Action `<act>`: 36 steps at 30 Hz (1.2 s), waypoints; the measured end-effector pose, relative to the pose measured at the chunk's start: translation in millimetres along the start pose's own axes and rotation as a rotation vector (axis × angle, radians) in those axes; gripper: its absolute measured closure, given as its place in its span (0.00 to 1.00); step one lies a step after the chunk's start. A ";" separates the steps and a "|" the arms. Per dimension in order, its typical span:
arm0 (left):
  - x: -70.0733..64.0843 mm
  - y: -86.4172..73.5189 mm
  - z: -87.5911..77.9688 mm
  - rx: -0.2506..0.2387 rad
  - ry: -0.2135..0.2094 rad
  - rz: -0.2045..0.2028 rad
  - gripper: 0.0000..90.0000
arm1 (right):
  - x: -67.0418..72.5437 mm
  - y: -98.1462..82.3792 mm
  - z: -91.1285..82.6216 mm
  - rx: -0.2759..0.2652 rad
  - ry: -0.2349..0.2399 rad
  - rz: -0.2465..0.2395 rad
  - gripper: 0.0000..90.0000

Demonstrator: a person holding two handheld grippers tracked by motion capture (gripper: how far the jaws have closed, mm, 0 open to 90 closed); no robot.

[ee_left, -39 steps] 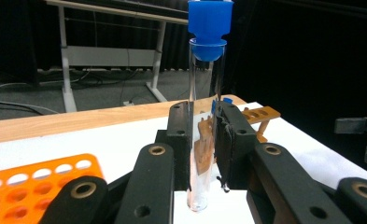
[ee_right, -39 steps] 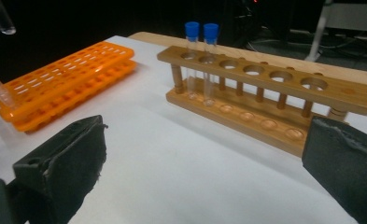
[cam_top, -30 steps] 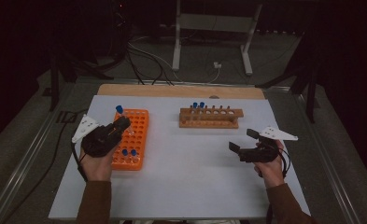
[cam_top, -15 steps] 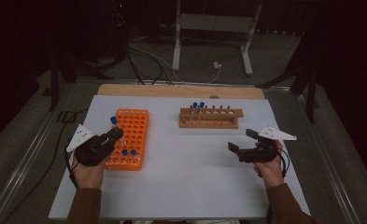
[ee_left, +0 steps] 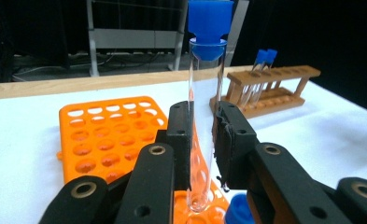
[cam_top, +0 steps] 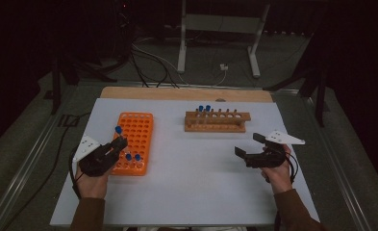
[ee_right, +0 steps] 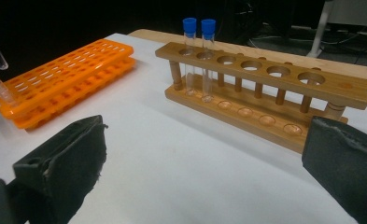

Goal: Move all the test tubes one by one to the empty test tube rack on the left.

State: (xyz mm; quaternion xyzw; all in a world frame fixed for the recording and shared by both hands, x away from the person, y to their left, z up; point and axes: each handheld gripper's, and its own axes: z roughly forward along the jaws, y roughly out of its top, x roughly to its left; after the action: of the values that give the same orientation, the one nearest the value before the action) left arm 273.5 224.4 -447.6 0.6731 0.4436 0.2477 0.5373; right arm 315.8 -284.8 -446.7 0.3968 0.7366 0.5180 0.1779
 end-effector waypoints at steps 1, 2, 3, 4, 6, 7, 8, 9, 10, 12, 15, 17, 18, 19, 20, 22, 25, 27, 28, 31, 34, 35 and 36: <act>0.1 -1.3 0.1 0.003 0.000 0.001 0.87 | -0.1 0.0 -0.3 -0.002 0.000 0.001 0.00; 0.3 -2.5 -0.1 0.006 0.000 0.001 0.87 | -0.2 0.0 -0.6 -0.003 -0.001 0.000 0.00; 0.5 -3.7 -0.4 0.011 0.003 0.004 0.87 | -0.2 -0.2 -0.8 -0.002 -0.002 0.000 0.00; 1.2 -5.0 -0.7 0.016 0.004 0.004 0.87 | -0.2 -0.3 -1.0 -0.002 -0.002 0.001 0.00; 2.4 -8.0 -1.0 0.022 0.007 0.004 0.87 | 0.3 -0.4 -1.4 -0.001 -0.002 -0.001 0.00; 3.2 -9.8 -1.2 0.027 0.007 0.005 0.87 | 0.4 -0.5 -1.4 0.000 -0.003 -0.002 0.00; 3.8 -11.8 -1.2 0.033 0.009 0.008 0.87 | 0.4 -0.4 -1.5 0.000 -0.004 -0.002 0.00; 3.9 -14.1 -1.1 0.041 0.014 0.008 0.87 | 0.3 -0.5 -1.7 -0.002 -0.004 0.000 0.00; 4.5 -16.4 -1.3 0.049 0.016 0.012 0.87 | 0.1 -0.5 -2.0 -0.002 -0.004 0.001 0.00; 5.0 -21.3 -1.8 0.056 0.018 0.002 0.87 | -0.1 -0.6 -2.3 -0.003 -0.004 0.003 0.00; 4.0 -28.3 -3.1 0.065 0.018 -0.013 0.87 | -0.4 -1.2 -2.0 -0.001 -0.005 0.002 0.00; 3.1 -31.3 -4.7 0.078 0.017 -0.012 0.87 | -0.4 -1.7 -1.5 0.002 -0.004 0.002 0.00; 2.5 -32.7 -5.1 0.086 0.016 -0.012 0.87 | -0.4 -1.9 -1.4 0.001 -0.003 0.003 0.00; 1.8 -34.2 -5.1 0.095 0.018 -0.009 0.87 | -0.4 -2.0 -1.3 0.002 -0.003 0.003 0.00; 1.5 -35.9 -5.3 0.108 0.023 -0.002 0.87 | -0.4 -2.1 -1.3 0.003 -0.003 0.002 0.00; 1.6 -39.0 -5.3 0.130 0.023 -0.005 0.87 | -0.3 -2.4 -1.2 0.005 -0.002 0.002 0.00; 1.0 -42.4 -4.4 0.174 0.025 -0.005 0.87 | 0.3 -2.9 -0.5 0.009 -0.001 -0.001 0.00; 0.3 -43.8 -3.7 0.198 0.028 0.004 0.87 | 0.5 -3.4 0.0 0.014 0.001 -0.005 0.00; -0.1 -43.6 -4.0 0.202 0.029 0.010 0.87 | 0.6 -3.7 0.4 0.015 0.001 -0.005 0.00; -3.7 -43.5 -3.4 0.224 0.042 0.058 0.87 | 1.3 -4.2 1.4 0.019 0.003 -0.008 0.00; -5.5 -44.9 -1.7 0.250 0.049 0.085 0.87 | 2.1 -4.7 2.9 0.024 0.005 -0.011 0.00; -4.9 -44.8 -1.7 0.255 0.047 0.082 0.87 | 2.4 -5.0 3.4 0.026 0.006 -0.013 0.00; -4.4 -45.4 -1.2 0.255 0.046 0.078 0.87 | 2.9 -5.3 3.8 0.029 0.007 -0.015 0.00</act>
State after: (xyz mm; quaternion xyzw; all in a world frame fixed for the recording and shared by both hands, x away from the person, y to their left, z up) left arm 255.3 222.5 -489.5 0.7468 0.4573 0.2252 0.4271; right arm 314.5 -281.0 -452.5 0.3918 0.7477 0.5074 0.1736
